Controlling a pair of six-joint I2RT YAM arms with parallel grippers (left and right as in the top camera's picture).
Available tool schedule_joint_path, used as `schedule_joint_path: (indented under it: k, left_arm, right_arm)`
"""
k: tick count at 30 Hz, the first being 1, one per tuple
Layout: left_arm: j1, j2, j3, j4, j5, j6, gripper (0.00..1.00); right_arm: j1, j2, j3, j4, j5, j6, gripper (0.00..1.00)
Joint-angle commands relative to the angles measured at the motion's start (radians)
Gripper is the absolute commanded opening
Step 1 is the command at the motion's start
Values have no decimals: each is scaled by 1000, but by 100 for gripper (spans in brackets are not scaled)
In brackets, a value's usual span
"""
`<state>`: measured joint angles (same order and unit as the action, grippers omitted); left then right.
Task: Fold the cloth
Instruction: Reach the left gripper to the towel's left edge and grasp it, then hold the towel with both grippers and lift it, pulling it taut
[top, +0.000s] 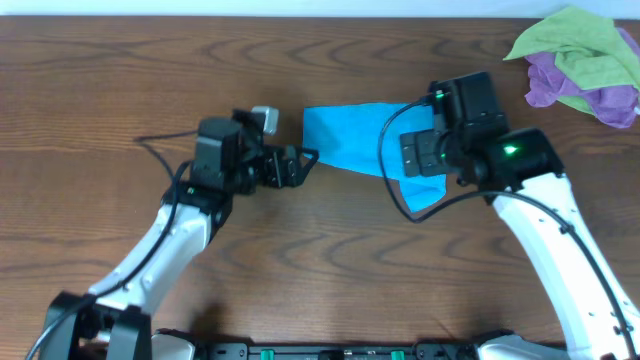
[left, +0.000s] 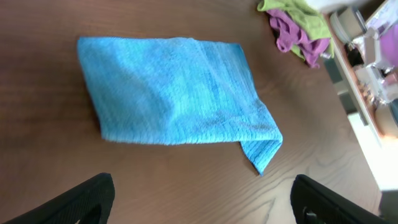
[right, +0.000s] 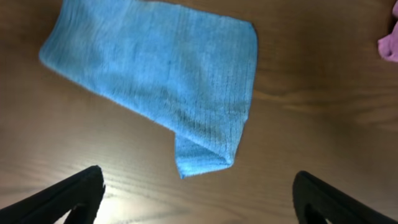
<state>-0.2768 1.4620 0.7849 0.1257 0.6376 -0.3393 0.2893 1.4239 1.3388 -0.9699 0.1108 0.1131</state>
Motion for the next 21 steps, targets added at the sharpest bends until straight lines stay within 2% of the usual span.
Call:
schedule_joint_path:
  k: [1, 7, 12, 17, 21]
  left_arm:
    - [-8, 61, 97, -32, 6, 63, 92]
    - [-12, 205, 233, -87, 10, 86, 91]
    - [-15, 336, 381, -201, 10, 138, 90]
    - [-16, 398, 474, -293, 10, 153, 89]
    - [-19, 401, 477, -355, 11, 160, 89]
  right_arm:
    - [-69, -10, -37, 32, -97, -26, 94]
    - [-134, -4, -150, 175, -146, -70, 88]
    - [-181, 64, -188, 282, -209, -104, 86]
    - [-217, 147, -188, 284, -266, -103, 85]
    - [-216, 165, -188, 224, -282, -103, 76]
